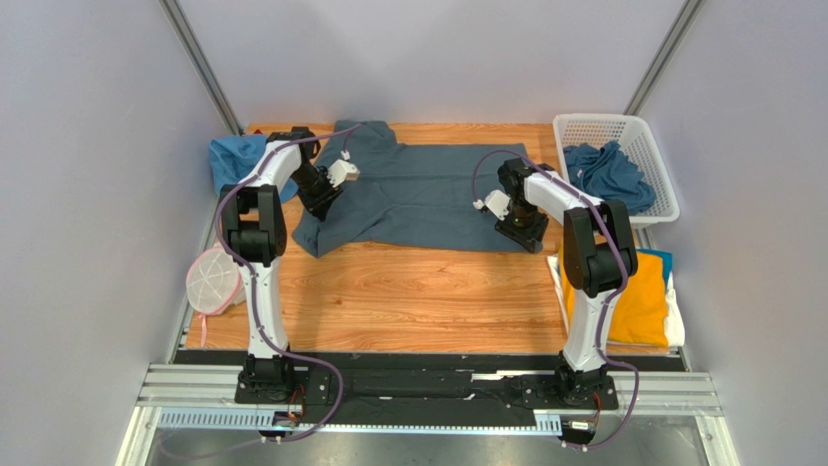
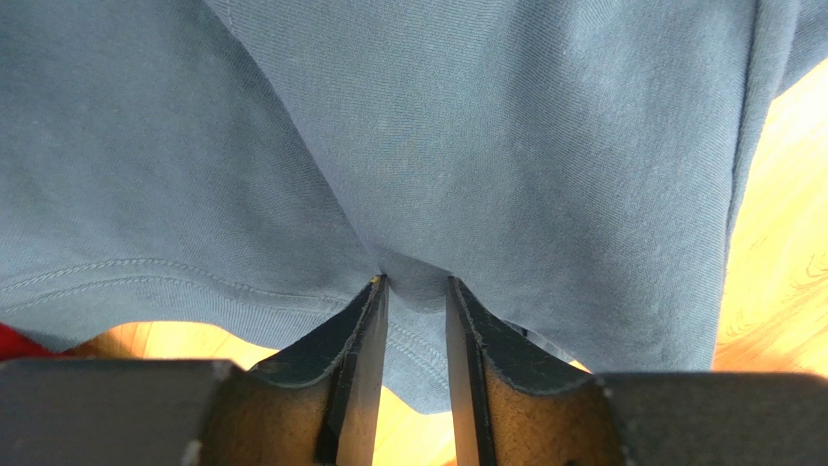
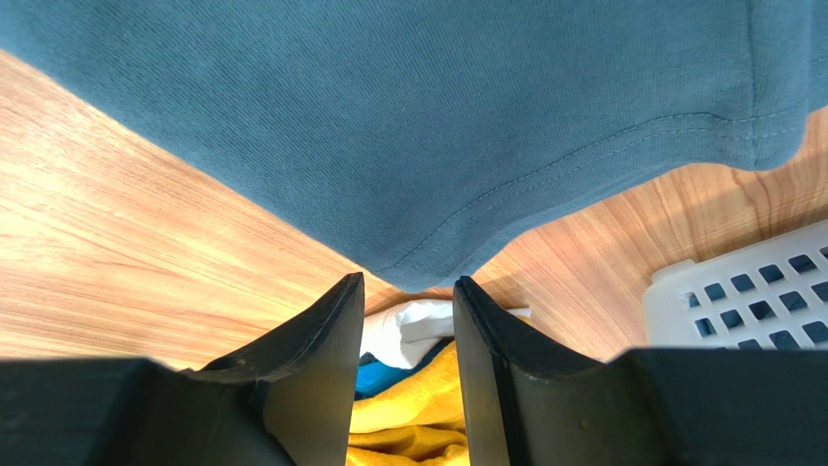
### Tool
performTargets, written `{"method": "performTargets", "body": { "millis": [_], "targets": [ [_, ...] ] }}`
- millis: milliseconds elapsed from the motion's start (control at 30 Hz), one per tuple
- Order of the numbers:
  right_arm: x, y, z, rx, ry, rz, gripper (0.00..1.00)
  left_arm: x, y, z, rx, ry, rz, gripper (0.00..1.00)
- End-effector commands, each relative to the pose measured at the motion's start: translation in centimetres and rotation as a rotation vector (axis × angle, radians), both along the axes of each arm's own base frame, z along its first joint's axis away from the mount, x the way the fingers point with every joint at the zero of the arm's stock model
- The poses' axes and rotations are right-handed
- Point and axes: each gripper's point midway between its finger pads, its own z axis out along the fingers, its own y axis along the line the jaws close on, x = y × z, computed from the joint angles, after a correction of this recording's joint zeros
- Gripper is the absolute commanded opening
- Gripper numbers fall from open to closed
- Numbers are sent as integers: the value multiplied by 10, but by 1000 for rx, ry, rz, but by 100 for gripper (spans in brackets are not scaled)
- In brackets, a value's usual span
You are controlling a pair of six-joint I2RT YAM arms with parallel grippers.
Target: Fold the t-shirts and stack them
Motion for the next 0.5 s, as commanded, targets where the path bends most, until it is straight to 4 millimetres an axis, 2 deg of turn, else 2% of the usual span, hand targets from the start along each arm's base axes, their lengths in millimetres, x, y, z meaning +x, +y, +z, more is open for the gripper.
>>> {"method": "performTargets", "body": {
  "millis": [0, 100, 200, 333, 467],
  "targets": [
    [2, 4, 15, 12, -52, -11, 43, 7, 2, 3, -11, -21, -20, 36],
    [0, 4, 15, 13, -49, -9, 43, 7, 2, 2, -14, -19, -21, 33],
    [-1, 5, 15, 15, -50, -9, 42, 7, 1, 2, -15, -19, -21, 25],
    [-4, 5, 13, 13, -45, -11, 42, 7, 1, 5, -17, -24, -18, 8],
    [-5, 6, 9, 15, -37, -10, 42, 8, 2, 10, -13, -38, -18, 1]
  ]
}}
